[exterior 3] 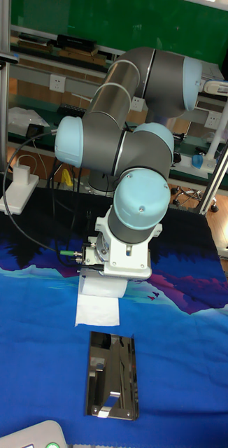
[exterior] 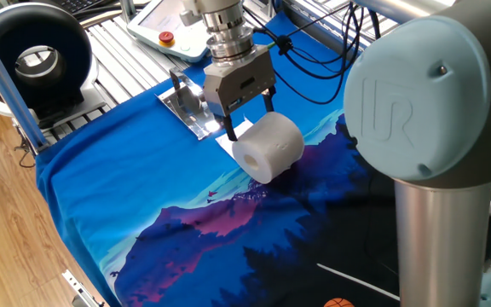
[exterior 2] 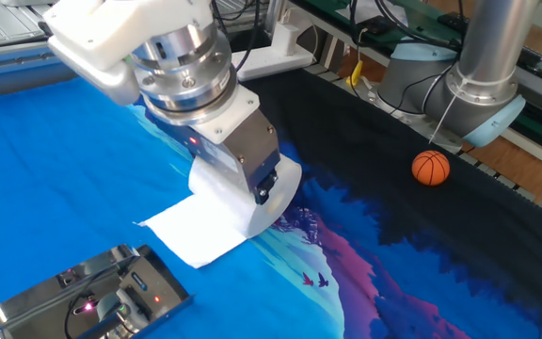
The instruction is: Put the toilet paper on its holder
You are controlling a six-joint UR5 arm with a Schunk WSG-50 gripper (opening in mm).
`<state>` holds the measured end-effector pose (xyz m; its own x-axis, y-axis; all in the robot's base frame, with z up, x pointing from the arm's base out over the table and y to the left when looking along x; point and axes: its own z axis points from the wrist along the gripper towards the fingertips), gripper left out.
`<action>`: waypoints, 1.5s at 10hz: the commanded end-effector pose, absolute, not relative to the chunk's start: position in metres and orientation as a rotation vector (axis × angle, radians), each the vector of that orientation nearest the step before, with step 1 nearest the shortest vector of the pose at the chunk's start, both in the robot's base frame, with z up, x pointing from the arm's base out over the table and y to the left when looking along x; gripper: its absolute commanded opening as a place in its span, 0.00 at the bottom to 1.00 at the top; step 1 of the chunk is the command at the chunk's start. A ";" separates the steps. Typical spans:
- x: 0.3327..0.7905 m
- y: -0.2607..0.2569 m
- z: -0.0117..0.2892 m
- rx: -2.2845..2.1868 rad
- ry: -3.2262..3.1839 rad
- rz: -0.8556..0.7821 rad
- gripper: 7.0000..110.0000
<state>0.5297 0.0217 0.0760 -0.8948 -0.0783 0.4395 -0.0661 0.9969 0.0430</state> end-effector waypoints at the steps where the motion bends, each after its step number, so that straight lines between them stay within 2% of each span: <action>1: 0.531 0.027 0.079 0.102 -2.681 -0.065 1.00; 5: 0.530 0.025 0.062 0.109 -2.685 -0.053 1.00; 15: 0.521 0.025 0.059 0.085 -2.648 -0.014 1.00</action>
<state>0.5238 0.0215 0.0592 -0.8836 -0.0710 0.4629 -0.0674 0.9974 0.0243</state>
